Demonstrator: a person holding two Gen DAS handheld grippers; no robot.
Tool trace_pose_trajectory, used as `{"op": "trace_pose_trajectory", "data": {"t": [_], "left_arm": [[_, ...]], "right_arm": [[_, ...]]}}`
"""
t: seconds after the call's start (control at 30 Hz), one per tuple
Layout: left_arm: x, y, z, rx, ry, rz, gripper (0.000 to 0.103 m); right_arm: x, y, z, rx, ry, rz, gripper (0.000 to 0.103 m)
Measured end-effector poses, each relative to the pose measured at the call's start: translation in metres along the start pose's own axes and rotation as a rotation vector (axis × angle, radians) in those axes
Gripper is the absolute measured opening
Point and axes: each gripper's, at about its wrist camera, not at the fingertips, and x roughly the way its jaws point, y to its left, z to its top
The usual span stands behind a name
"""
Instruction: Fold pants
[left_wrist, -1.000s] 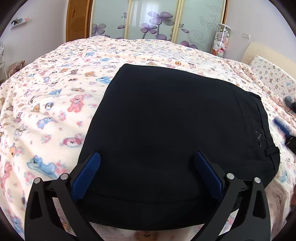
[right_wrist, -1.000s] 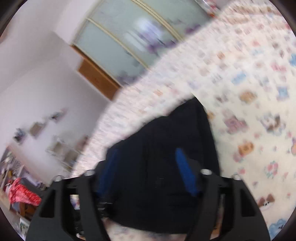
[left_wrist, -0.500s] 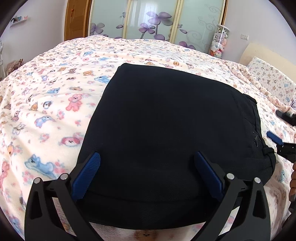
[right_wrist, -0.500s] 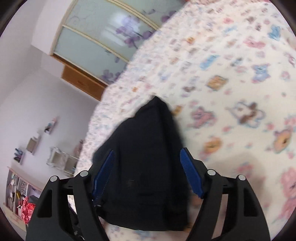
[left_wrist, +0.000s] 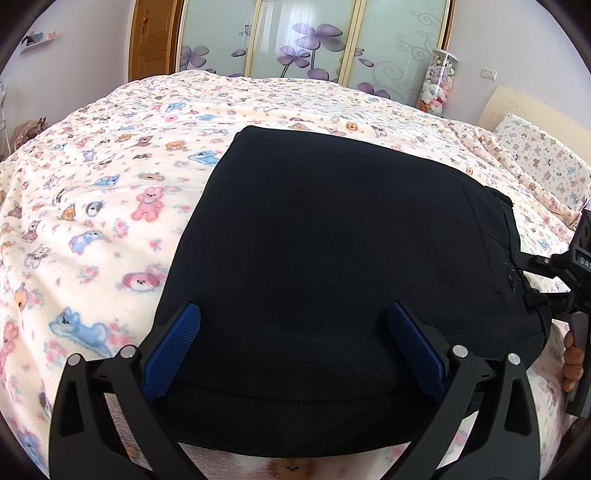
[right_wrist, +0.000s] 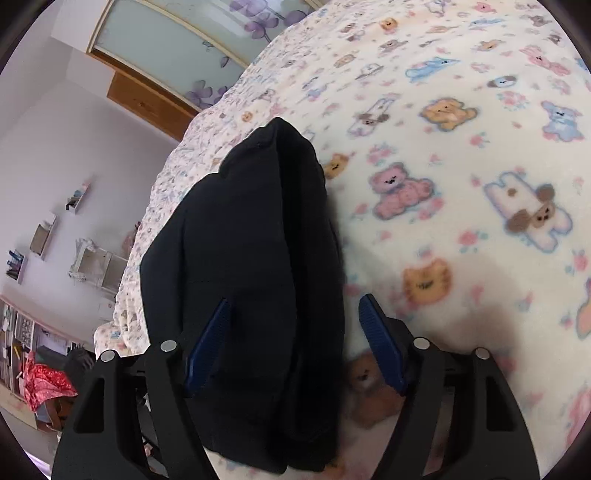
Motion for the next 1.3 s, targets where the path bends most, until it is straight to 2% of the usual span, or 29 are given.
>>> {"op": "trace_pose_trajectory", "data": {"t": [0.2, 0.4, 0.5, 0.53, 0.57, 0.63, 0.7, 0.83, 1.03, 1.17, 1.23, 1.3], "left_arm": [[0.000, 0.000, 0.000, 0.000, 0.000, 0.000, 0.101], [0.000, 0.000, 0.000, -0.001, 0.000, 0.000, 0.101], [0.000, 0.002, 0.000, -0.010, 0.002, -0.001, 0.101], [0.000, 0.002, 0.001, -0.014, 0.002, -0.002, 0.101], [0.000, 0.002, 0.000, -0.018, 0.003, -0.002, 0.101], [0.000, 0.004, 0.000, -0.025, 0.006, -0.001, 0.101], [0.000, 0.005, 0.001, -0.030, 0.006, -0.004, 0.101], [-0.001, 0.001, 0.000, -0.015, 0.001, -0.002, 0.101], [-0.001, 0.001, 0.000, -0.017, 0.002, -0.006, 0.101], [-0.001, 0.001, 0.001, -0.017, 0.002, -0.006, 0.101], [-0.001, 0.001, 0.001, -0.016, 0.001, -0.006, 0.101], [-0.001, 0.001, 0.001, -0.017, 0.002, -0.005, 0.101]], "right_arm": [[0.016, 0.014, 0.001, -0.057, 0.028, 0.001, 0.078], [0.028, 0.024, 0.003, -0.099, 0.055, 0.068, 0.083], [0.018, 0.024, 0.004, -0.063, 0.031, 0.223, 0.083], [0.013, 0.026, 0.004, -0.045, 0.025, 0.301, 0.083], [0.007, 0.032, 0.003, -0.059, 0.017, 0.336, 0.083], [-0.001, 0.050, -0.001, -0.140, 0.007, 0.338, 0.083], [-0.002, 0.057, -0.003, -0.176, 0.003, 0.301, 0.083], [0.013, 0.036, 0.003, -0.069, 0.046, 0.182, 0.079], [0.018, 0.019, 0.004, 0.008, 0.075, 0.111, 0.064], [0.020, 0.013, 0.002, 0.024, 0.077, 0.131, 0.064], [0.021, 0.011, 0.001, 0.021, 0.083, 0.168, 0.064], [0.021, 0.011, 0.000, 0.018, 0.081, 0.200, 0.053]]}}
